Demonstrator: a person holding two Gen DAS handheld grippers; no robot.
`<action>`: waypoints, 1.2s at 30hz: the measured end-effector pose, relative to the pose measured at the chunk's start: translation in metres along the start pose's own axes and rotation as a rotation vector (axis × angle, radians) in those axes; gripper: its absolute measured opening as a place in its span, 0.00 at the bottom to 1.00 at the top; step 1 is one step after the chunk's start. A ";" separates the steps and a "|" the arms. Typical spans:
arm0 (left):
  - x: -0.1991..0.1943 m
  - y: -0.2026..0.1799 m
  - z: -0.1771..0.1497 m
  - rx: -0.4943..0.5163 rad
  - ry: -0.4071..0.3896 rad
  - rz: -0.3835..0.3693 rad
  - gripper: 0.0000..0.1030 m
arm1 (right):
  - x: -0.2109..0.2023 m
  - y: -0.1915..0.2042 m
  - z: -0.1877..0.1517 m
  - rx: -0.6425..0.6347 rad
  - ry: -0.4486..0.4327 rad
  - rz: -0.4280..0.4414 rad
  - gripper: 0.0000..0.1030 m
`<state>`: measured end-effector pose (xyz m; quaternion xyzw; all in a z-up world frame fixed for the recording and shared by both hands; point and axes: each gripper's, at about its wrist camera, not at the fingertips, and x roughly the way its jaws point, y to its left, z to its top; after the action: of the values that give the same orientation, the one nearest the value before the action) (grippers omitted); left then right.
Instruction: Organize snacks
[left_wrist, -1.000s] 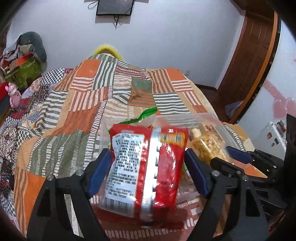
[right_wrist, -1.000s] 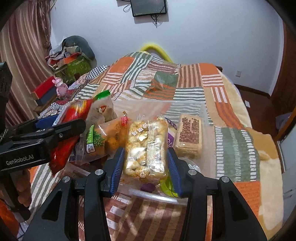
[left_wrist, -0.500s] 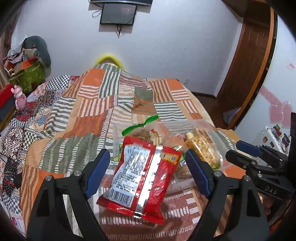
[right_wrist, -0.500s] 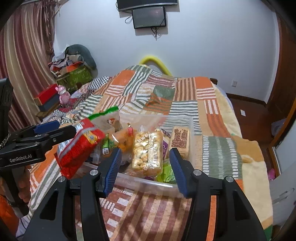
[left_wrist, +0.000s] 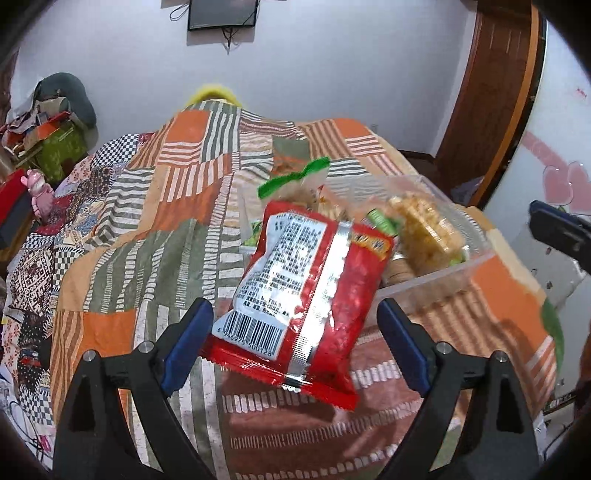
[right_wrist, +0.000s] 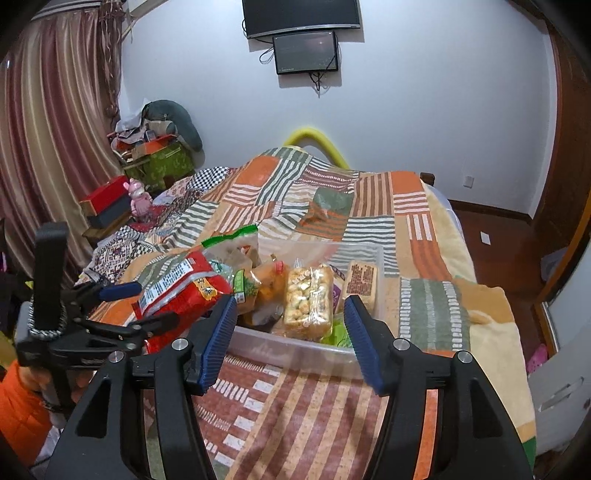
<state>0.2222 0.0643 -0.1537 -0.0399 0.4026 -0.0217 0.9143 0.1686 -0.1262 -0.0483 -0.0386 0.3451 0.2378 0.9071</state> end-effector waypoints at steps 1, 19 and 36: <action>0.003 -0.001 -0.001 0.004 -0.004 0.008 0.75 | 0.003 -0.001 -0.001 0.004 0.005 -0.001 0.55; 0.046 -0.020 0.040 -0.016 -0.051 0.026 0.67 | 0.026 -0.023 -0.014 0.062 0.051 0.001 0.55; -0.030 -0.027 0.035 0.008 -0.166 0.005 0.69 | -0.006 -0.019 -0.005 0.054 -0.004 -0.007 0.55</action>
<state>0.2273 0.0412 -0.1056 -0.0367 0.3255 -0.0179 0.9446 0.1706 -0.1462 -0.0503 -0.0150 0.3495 0.2253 0.9093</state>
